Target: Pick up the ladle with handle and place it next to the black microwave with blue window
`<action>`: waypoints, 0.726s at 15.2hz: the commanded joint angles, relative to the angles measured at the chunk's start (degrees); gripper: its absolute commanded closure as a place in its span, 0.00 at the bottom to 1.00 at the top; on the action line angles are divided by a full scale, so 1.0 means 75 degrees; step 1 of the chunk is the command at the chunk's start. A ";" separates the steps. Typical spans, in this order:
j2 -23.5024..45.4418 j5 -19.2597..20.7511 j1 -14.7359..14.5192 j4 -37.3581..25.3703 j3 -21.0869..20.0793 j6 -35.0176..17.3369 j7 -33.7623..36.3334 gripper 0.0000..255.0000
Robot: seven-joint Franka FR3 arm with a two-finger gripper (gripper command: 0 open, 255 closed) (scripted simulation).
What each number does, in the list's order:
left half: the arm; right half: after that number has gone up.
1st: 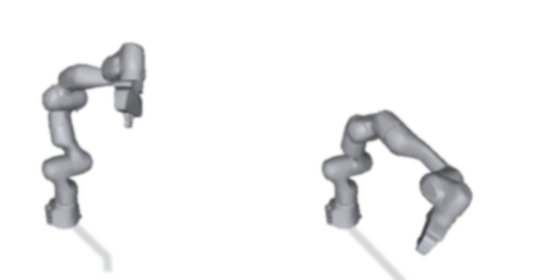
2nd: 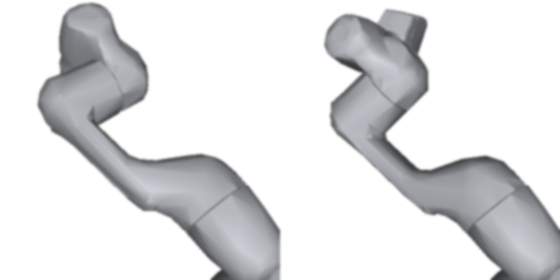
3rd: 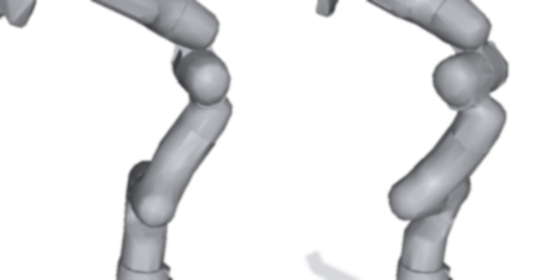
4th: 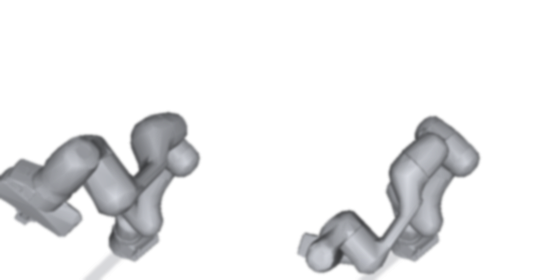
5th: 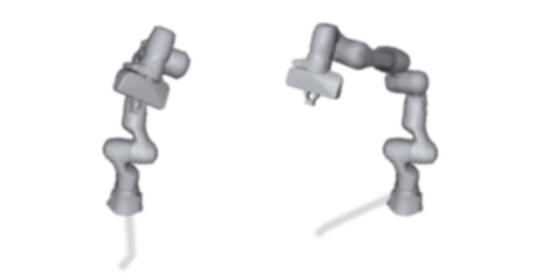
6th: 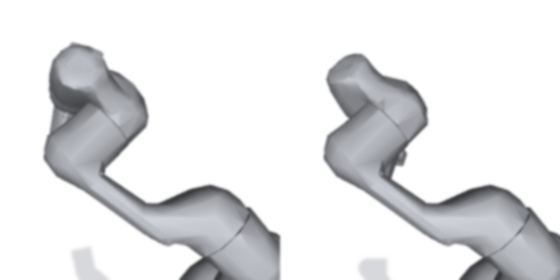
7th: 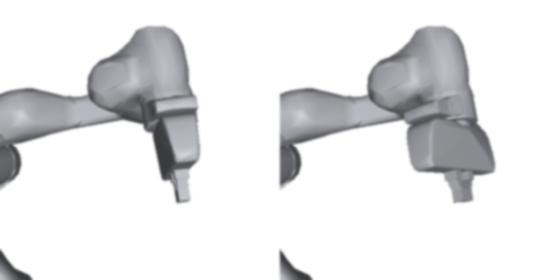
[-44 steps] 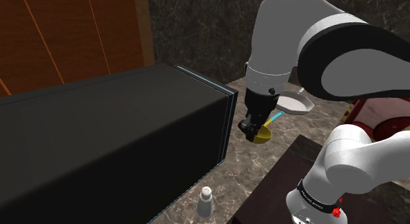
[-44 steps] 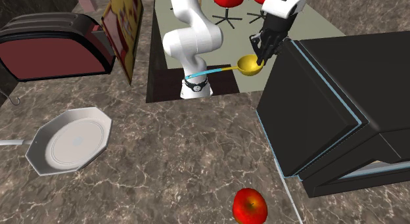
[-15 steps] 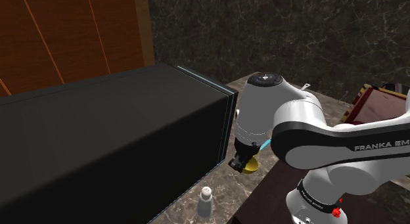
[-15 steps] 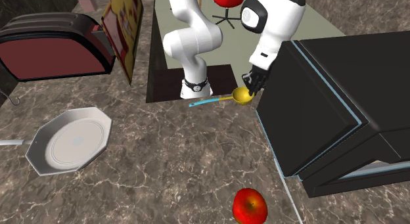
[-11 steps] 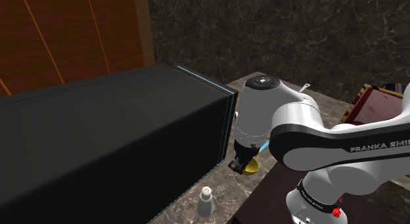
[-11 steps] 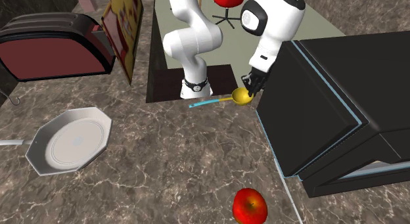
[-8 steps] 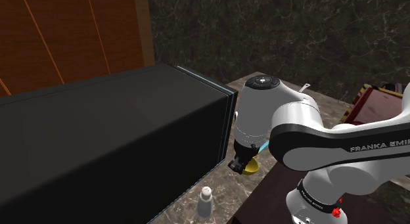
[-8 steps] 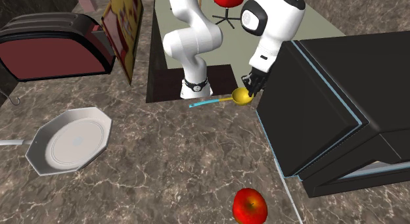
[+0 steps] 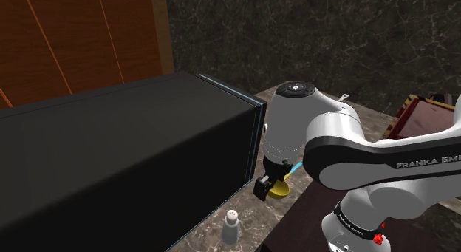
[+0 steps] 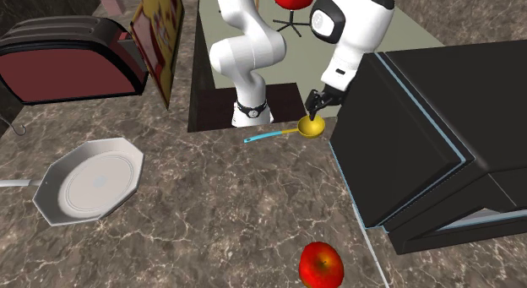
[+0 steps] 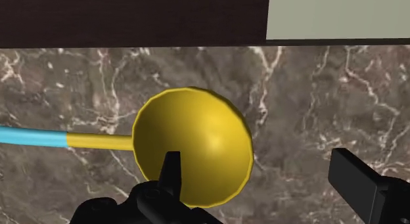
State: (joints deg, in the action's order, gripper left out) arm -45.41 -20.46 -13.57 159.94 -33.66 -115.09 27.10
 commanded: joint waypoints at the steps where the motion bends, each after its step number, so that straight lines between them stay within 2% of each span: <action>1: -0.0153 0.0111 0.0001 -0.0271 0.0138 0.0444 -0.0011 0.00; 3: -0.0291 0.0244 0.0032 -0.0653 0.0298 0.0955 0.0001 0.00; 11: -0.0291 0.0244 0.0032 -0.0653 0.0298 0.0955 0.0001 0.00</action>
